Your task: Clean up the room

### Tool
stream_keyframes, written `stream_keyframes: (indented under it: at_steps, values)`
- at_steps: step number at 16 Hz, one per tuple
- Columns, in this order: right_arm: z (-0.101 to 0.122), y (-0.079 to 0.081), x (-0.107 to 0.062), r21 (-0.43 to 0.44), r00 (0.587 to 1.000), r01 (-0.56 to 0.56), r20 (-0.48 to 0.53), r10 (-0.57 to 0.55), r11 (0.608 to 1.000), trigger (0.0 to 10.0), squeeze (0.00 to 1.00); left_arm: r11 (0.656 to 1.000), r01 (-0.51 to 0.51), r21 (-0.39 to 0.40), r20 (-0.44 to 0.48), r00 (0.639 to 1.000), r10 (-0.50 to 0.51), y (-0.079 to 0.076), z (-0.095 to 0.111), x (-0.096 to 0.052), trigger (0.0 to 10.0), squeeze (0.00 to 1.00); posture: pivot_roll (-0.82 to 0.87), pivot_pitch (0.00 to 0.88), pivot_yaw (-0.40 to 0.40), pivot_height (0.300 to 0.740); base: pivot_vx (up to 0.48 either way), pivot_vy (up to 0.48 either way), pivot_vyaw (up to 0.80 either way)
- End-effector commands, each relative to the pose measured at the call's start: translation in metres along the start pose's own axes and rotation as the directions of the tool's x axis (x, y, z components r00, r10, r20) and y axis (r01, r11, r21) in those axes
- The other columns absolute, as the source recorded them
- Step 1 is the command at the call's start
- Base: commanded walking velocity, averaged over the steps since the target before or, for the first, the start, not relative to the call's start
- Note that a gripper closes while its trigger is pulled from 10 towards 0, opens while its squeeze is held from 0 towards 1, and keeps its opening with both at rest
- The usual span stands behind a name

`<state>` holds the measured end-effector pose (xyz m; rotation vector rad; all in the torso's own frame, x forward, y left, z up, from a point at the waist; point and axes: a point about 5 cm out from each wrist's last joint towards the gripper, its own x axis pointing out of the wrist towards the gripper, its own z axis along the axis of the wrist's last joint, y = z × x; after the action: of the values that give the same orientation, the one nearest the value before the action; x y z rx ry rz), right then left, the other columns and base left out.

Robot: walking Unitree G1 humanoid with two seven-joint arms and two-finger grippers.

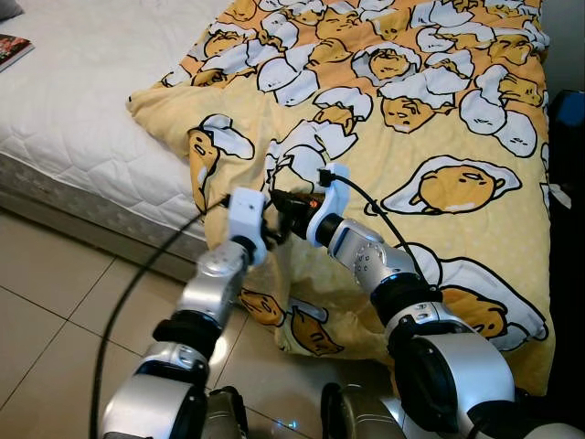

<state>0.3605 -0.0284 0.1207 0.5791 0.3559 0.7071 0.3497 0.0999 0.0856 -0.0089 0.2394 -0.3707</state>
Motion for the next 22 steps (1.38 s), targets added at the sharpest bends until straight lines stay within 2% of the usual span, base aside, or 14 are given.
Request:
stream_keyframes:
  at_steps: [1,5,14,15,16,17,20,22]
  values:
    - [-0.01,0.008,0.003,0.034,1.0,-0.024,-0.006,0.024,0.999,0.0,0.0,1.0,0.001,0.003,0.007,1.0,-0.001,0.0,0.002,0.001,0.0,0.0,-0.14,0.136,0.007,0.74,0.0,0.0,0.0]
    - [-0.01,0.006,0.003,0.031,1.0,-0.017,-0.007,0.017,0.999,0.0,0.0,0.999,0.03,0.021,0.011,0.999,-0.031,-0.004,0.0,0.004,0.0,0.0,-0.14,0.137,0.011,0.74,0.0,0.0,0.0]
    - [-0.011,0.004,0.002,0.039,1.0,0.004,-0.004,-0.003,0.999,0.0,0.0,0.999,0.038,0.023,0.014,0.999,-0.039,-0.001,-0.003,0.003,0.0,0.0,-0.14,0.136,0.012,0.74,0.0,0.0,0.0]
    - [-0.011,0.004,0.002,0.036,1.0,0.009,-0.004,-0.009,0.999,0.6,0.0,0.999,0.042,0.022,0.011,0.999,-0.042,0.0,-0.003,0.003,0.0,0.0,-0.14,0.134,0.016,0.74,0.0,0.0,0.0]
    - [-0.01,0.004,0.002,0.034,1.0,0.012,-0.003,-0.012,0.999,0.6,0.0,0.999,0.043,0.022,0.01,0.999,-0.043,0.0,-0.003,0.003,0.0,0.0,-0.14,0.134,0.017,0.74,0.0,0.0,0.0]
    - [-0.009,0.003,0.001,0.057,1.0,0.012,0.004,-0.012,0.998,10.0,1.0,0.999,0.039,0.018,0.012,0.999,-0.039,0.003,-0.002,0.003,0.0,0.0,-0.14,0.132,0.024,0.74,0.0,0.0,0.0]
    - [-0.005,-0.006,-0.003,0.073,0.998,0.053,0.039,-0.056,0.996,10.0,1.0,1.0,0.001,-0.011,0.027,1.0,-0.001,0.015,0.004,0.003,0.0,0.0,-0.14,0.123,0.044,0.74,0.0,0.0,0.0]
    - [-0.002,-0.015,-0.013,0.094,0.995,0.067,0.074,-0.074,0.993,10.0,1.0,1.0,-0.023,-0.015,0.039,0.999,0.023,0.024,0.009,0.002,0.0,0.0,-0.14,0.117,0.049,0.74,0.0,0.0,0.0]
